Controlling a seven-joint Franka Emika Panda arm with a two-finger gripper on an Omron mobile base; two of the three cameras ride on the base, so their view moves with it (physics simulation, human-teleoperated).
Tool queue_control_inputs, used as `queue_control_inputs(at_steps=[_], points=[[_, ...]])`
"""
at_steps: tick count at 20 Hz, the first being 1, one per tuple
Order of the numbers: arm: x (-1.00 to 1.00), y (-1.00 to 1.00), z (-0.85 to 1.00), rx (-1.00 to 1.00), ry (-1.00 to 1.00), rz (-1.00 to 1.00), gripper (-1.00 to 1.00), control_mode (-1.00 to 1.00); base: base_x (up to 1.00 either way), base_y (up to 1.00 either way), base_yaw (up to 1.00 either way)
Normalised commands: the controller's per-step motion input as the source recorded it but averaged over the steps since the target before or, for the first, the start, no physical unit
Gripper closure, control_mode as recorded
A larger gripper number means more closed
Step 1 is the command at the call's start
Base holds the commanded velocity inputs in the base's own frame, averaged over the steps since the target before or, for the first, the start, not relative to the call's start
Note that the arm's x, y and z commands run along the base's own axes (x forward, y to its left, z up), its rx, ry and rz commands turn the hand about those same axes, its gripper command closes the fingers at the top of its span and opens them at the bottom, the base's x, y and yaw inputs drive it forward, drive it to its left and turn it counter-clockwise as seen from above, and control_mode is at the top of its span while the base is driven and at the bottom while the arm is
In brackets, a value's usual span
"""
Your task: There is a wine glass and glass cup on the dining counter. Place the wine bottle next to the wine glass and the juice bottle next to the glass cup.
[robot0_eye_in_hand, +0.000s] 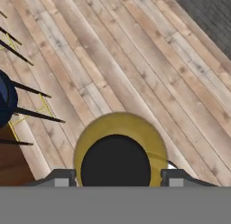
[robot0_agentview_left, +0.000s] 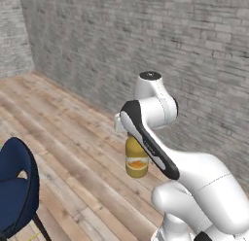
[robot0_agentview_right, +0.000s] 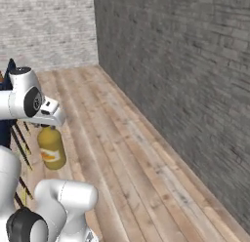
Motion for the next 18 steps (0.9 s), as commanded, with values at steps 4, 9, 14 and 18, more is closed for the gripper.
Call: queue_control_inputs(at_steps=[4,9,14,18], points=[[0.00,0.00,0.00,0.00,0.00,0.00,1.00,1.00,0.72,-0.14,0.37],[0.00,0.00,0.00,0.00,0.00,0.00,1.00,1.00,0.71,-0.13,0.38],[0.00,0.00,0.00,0.00,0.00,0.00,1.00,1.00,0.74,-0.16,0.32],[0.00,0.00,0.00,0.00,0.00,0.00,1.00,1.00,0.75,-0.19,0.28]])
